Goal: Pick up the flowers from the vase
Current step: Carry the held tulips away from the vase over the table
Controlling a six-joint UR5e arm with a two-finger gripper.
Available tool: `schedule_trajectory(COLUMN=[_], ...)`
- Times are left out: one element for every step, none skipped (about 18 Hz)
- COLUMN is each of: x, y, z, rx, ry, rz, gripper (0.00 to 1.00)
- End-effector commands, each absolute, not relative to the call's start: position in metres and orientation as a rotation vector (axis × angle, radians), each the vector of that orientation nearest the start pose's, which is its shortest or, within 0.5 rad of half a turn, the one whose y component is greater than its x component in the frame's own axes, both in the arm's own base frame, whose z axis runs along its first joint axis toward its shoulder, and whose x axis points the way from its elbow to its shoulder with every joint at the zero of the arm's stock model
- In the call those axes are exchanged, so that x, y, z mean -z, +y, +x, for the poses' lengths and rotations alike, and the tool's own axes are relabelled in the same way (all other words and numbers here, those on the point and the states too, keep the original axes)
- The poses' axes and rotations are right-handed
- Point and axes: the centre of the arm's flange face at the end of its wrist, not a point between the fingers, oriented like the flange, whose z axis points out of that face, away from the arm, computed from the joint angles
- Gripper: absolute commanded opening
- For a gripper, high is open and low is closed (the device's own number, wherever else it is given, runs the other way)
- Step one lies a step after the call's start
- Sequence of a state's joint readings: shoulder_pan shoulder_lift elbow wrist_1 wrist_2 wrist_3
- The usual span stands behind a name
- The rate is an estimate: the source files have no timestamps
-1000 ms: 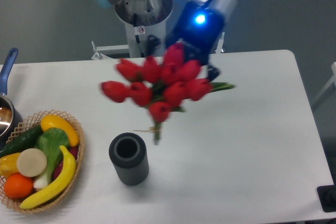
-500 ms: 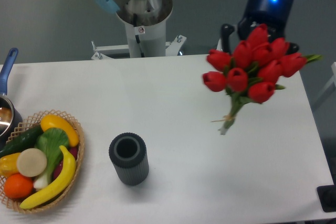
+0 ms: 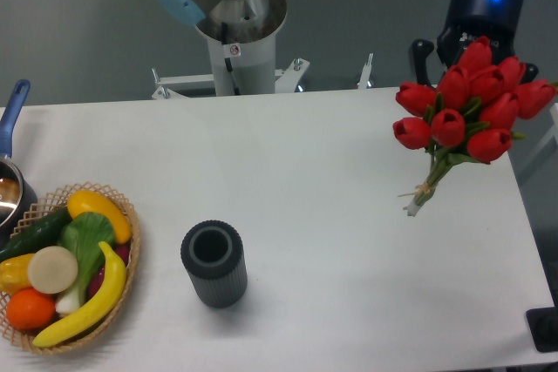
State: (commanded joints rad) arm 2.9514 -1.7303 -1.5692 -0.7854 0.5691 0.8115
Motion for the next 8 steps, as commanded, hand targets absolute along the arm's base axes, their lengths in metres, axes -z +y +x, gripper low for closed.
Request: schedule_trajectory(x=[-0.5332, -0.5332, -0.5325, -0.5309, -0.5308, -0.5308, -0.5302, -0.5301], y=[0.3197, 0.3197, 0.3204, 0.3212, 0.3213, 0.3205, 0.3205, 0.3212], z=[-0.516, -0.516, -0.5155, -0.5155, -0.5155, -0.516, -0.5158, -0.5154], rx=[-0.073, -0.073, -0.073, -0.069, -0.069, -0.071, -0.069, -0.069], ry=[-0.224, -0.224, -0.223, -0.224, -0.224, -0.224, -0.222, -0.222], rz=[-2.012, -2.012, -2.013, -2.014, -2.014, -2.014, -2.014, -2.015], gripper=[0.46, 0.46, 0.46, 0.46, 0.46, 0.46, 0.46, 0.46])
